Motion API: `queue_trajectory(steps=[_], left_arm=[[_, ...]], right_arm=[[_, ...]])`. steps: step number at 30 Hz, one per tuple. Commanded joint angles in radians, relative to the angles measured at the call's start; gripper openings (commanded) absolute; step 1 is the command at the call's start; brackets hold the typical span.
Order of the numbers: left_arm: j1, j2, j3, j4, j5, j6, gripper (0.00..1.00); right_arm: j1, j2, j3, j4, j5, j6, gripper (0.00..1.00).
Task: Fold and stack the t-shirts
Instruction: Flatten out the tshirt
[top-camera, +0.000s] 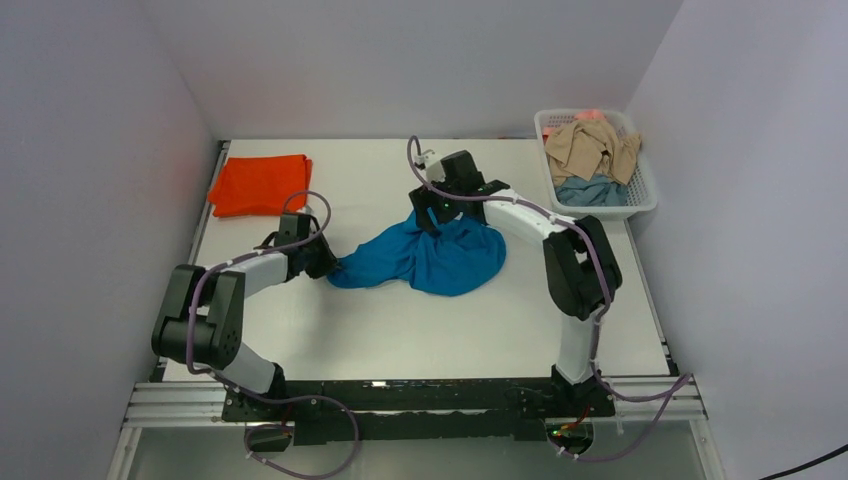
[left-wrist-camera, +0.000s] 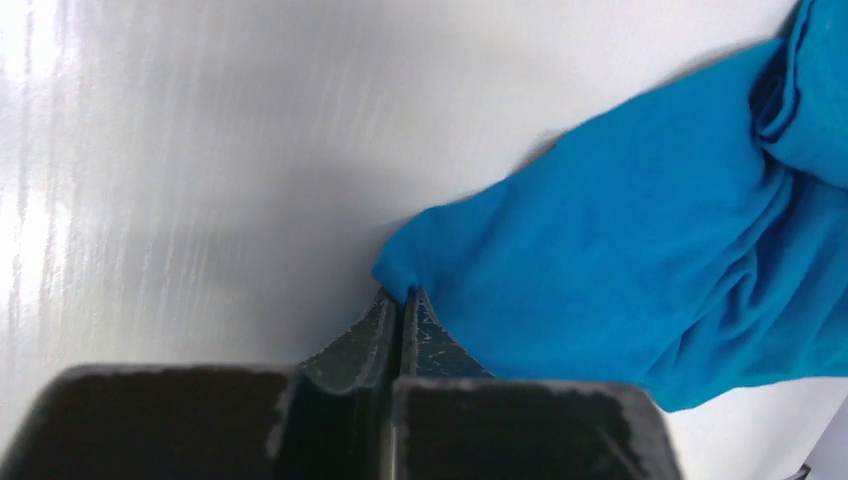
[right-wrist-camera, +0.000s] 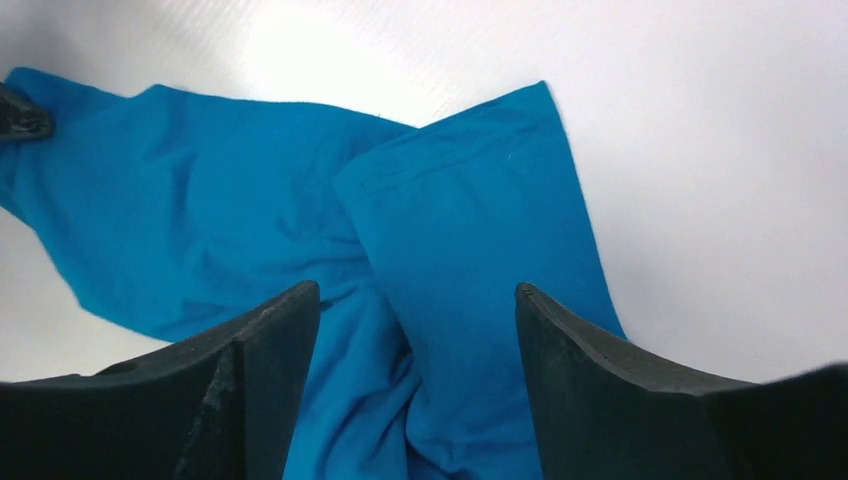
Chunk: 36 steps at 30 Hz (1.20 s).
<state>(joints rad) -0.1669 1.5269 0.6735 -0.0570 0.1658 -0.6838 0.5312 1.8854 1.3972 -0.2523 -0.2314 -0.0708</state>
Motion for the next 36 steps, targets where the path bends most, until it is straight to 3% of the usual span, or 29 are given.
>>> queue_trajectory(steps=[1, 7, 11, 21, 36], left_arm=[[-0.005, 0.038, 0.007, -0.016, 0.039, 0.010, 0.00], [-0.008, -0.019, -0.022, 0.002, 0.012, 0.017, 0.00], [-0.012, -0.047, -0.026, -0.002, -0.003, 0.024, 0.00], [-0.026, -0.163, -0.024, -0.038, -0.082, 0.045, 0.00], [-0.036, -0.698, 0.121, -0.100, -0.271, 0.141, 0.00]], right_arm=[[-0.001, 0.091, 0.105, -0.078, -0.060, -0.054, 0.72], [0.000, 0.160, 0.130, -0.075, -0.049, -0.056, 0.61], [0.000, 0.174, 0.139, -0.039, -0.012, -0.020, 0.35], [-0.001, 0.073, 0.087, 0.052, 0.082, 0.068, 0.00], [-0.002, -0.516, -0.141, 0.050, -0.032, 0.046, 0.00]])
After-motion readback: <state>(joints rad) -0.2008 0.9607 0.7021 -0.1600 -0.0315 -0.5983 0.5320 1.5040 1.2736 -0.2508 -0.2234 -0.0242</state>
